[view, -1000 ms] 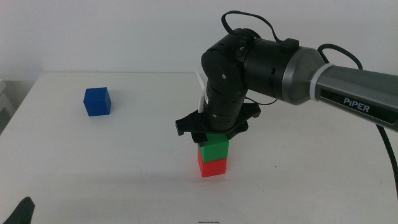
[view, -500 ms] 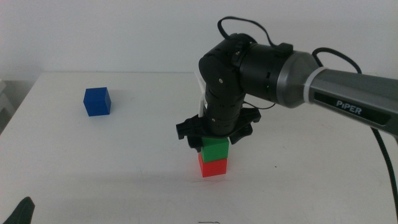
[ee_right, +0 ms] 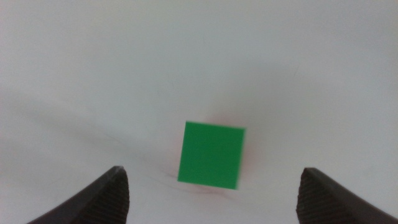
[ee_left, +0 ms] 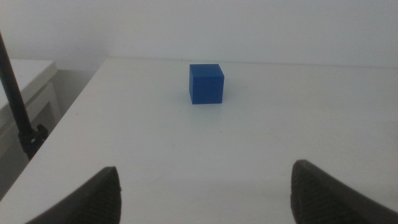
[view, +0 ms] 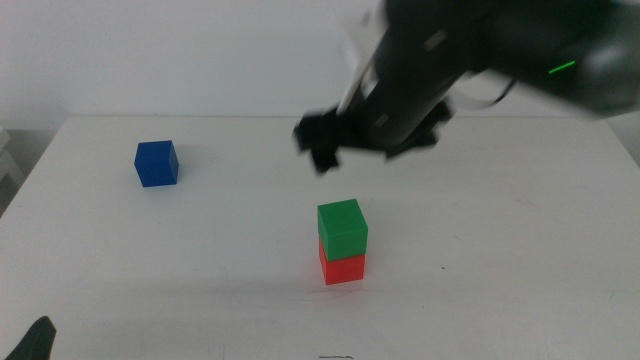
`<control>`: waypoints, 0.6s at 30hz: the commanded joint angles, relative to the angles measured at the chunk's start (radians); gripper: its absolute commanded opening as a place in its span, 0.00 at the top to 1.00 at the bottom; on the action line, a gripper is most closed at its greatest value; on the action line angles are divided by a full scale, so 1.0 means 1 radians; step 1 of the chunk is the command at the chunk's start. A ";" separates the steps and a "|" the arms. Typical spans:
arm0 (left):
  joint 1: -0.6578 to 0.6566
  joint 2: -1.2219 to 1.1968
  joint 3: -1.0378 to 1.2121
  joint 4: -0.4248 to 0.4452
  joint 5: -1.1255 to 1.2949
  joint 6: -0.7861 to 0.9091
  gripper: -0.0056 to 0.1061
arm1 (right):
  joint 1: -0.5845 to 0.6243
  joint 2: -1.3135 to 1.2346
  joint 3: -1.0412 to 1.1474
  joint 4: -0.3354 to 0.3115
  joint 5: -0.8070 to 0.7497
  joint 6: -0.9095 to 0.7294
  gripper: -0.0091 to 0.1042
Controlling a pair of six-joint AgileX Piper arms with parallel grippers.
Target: Stack red cubes first, then green, then blue cubes in a specific spot.
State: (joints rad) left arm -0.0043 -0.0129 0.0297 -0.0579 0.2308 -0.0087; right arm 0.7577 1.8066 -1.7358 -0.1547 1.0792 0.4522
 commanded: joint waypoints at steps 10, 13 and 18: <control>-0.004 -0.020 -0.003 -0.008 -0.076 -0.008 0.11 | -0.222 -0.617 0.428 0.229 -0.287 -0.599 0.11; -0.004 -0.020 -0.003 -0.008 -0.076 -0.008 0.11 | -0.268 -0.756 0.570 0.321 -0.353 -0.716 0.11; -0.004 -0.020 -0.003 -0.008 -0.076 -0.008 0.11 | -0.283 -0.896 0.729 0.431 -0.438 -0.862 0.11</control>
State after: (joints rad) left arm -0.0043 -0.0129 0.0297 -0.0579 0.2308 -0.0087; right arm 0.4824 0.9553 -1.0148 0.2300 0.7412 -0.3438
